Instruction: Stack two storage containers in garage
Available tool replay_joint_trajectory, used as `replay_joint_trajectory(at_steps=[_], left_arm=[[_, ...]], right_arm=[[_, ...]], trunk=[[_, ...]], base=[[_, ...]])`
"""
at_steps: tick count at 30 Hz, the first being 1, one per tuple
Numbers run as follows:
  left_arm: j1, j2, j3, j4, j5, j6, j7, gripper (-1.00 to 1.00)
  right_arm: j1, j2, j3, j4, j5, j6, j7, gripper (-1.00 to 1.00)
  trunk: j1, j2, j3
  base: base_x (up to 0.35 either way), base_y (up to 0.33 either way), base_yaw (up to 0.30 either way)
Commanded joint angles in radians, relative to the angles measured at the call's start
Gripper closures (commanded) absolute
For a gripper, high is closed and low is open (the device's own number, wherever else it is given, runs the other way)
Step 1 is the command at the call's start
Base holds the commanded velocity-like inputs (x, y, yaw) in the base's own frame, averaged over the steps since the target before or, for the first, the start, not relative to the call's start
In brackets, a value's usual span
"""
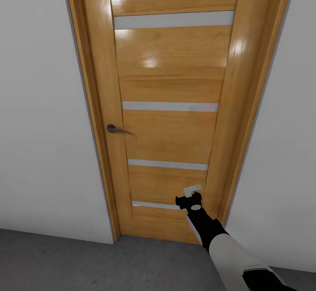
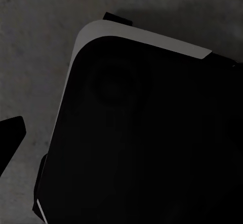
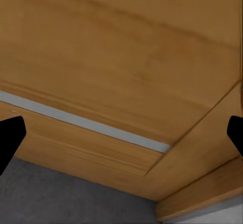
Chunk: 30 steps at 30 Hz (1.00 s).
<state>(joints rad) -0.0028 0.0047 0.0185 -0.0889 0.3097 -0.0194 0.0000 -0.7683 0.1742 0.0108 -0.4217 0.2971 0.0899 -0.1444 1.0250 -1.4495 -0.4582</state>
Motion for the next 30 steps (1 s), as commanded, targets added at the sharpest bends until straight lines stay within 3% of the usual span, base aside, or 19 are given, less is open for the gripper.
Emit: replay_joint_trajectory(at_steps=[1,5,10,14,16,17,18,21,23,27,30], left_arm=[[0.0,0.0,0.001,0.0,0.003,-0.002,0.0,-1.0],[0.0,0.0,0.001,0.0,0.003,-0.002,0.0,-1.0],[0.0,0.0,0.001,0.0,0.004,-0.003,0.0,-1.0],[0.0,0.0,0.002,0.0,0.003,-0.003,0.0,-1.0],[0.0,0.0,0.002,0.0,0.003,-0.003,0.0,-1.0],[0.0,0.0,0.001,0.0,0.003,-0.004,0.0,-1.0],[0.0,0.0,0.001,0.0,0.003,-0.004,0.0,-1.0],[0.0,0.0,0.002,0.0,0.004,-0.004,0.0,-1.0],[0.0,0.0,0.002,0.0,0.004,-0.004,0.0,-1.0],[0.0,0.0,0.002,-0.001,0.004,-0.003,-0.003,-1.0],[0.0,0.0,0.001,-0.001,0.003,-0.004,-0.007,-1.0]], right_arm=[[0.0,0.0,0.001,-0.002,0.01,-0.011,-0.006,-1.0],[0.0,0.0,0.0,-0.007,0.009,-0.048,-0.008,-1.0],[-0.001,0.0,0.005,-0.01,0.008,-0.029,0.004,-1.0],[-0.002,0.0,0.069,-0.06,0.007,0.007,0.064,-1.0],[-0.002,0.0,0.108,-0.132,0.006,0.051,0.122,-1.0],[-0.002,0.0,0.132,-0.207,-0.005,0.121,0.183,-1.0],[-0.002,0.0,0.145,-0.275,-0.036,0.204,0.241,-1.0],[-0.002,0.0,0.164,-0.369,-0.112,0.328,0.301,-1.0],[-0.002,0.0,0.182,-0.392,-0.131,0.356,0.312,-1.0],[-0.002,0.0,0.257,-0.418,-0.149,0.385,0.321,-1.0],[-0.002,0.0,0.28,-0.432,-0.153,0.391,0.325,-1.0]], trunk=[[0.0,-0.001,-0.001],[0.0,-0.001,-0.001],[0.0,-0.001,-0.001],[0.0,-0.001,-0.001],[0.0,-0.001,-0.001],[0.0,-0.001,-0.001],[0.0,-0.001,-0.001],[0.0,-0.001,-0.001],[0.0,-0.001,-0.001],[0.0,-0.001,-0.001],[0.0,-0.001,-0.001]], base=[[0.0,0.0,0.0],[0.0,0.0,0.0],[0.0,0.0,0.0],[0.0,0.0,0.0],[0.0,0.0,0.0],[0.0,0.0,0.0],[0.0,0.0,0.0],[0.0,0.0,0.0],[0.0,0.0,0.0],[0.0,0.0,0.0],[0.0,0.0,0.0]])
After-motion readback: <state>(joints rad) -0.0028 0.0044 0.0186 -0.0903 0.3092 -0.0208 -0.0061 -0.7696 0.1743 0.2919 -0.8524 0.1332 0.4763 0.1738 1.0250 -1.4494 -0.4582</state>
